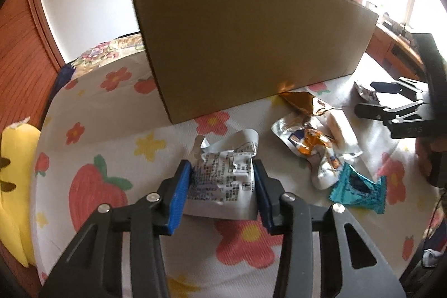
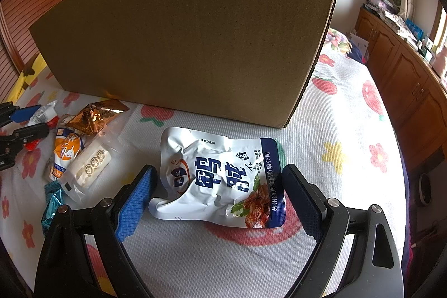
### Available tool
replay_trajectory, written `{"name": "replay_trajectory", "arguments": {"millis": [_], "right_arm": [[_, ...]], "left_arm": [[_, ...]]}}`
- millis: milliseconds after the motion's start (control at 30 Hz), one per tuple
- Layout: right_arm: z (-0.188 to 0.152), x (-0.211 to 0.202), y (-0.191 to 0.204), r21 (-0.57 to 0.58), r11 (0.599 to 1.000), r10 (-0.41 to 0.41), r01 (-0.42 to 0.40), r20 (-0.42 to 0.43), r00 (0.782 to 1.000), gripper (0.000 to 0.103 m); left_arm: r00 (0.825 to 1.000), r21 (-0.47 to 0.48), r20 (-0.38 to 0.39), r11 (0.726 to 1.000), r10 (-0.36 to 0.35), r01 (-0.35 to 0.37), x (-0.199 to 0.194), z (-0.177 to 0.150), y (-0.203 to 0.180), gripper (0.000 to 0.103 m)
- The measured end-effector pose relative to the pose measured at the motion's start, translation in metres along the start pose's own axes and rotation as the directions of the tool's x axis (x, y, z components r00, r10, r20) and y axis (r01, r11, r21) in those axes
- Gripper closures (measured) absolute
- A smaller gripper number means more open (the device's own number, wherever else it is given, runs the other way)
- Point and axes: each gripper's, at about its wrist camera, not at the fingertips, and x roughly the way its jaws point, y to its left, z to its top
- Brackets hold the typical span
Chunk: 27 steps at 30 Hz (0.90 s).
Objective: Organize snacks
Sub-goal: 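Lower the left tool onto the white printed packet while the right tool approaches the blue-lettered white packet, then close both tools on their white packets and lift them toward the box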
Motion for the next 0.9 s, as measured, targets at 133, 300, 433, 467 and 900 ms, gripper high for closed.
{"name": "replay_trajectory", "arguments": {"millis": [133, 300, 433, 467, 900], "right_arm": [[0.000, 0.000, 0.000, 0.004, 1.000, 0.002, -0.002, 0.002, 1.000, 0.011], [-0.001, -0.003, -0.003, 0.010, 1.000, -0.008, 0.008, 0.008, 1.000, 0.018], [0.000, -0.005, -0.003, -0.012, 1.000, -0.012, 0.012, 0.004, 1.000, 0.021], [0.000, -0.005, -0.004, -0.019, 1.000, -0.006, 0.006, -0.002, 1.000, 0.021], [-0.004, -0.014, -0.007, -0.051, 0.998, 0.021, -0.021, -0.009, 1.000, 0.042]], "left_arm": [[1.000, -0.019, 0.017, 1.000, -0.014, 0.014, -0.010, -0.007, -0.001, 0.061], [0.999, -0.029, 0.050, 0.999, -0.020, 0.022, -0.024, -0.013, -0.005, 0.061], [0.997, -0.020, 0.077, 1.000, -0.021, 0.023, -0.034, -0.014, -0.008, 0.061], [0.996, -0.016, 0.085, 1.000, -0.020, 0.022, -0.038, -0.014, -0.010, 0.061], [0.988, 0.018, 0.154, 1.000, -0.011, 0.009, -0.059, -0.007, -0.028, 0.061]]}}
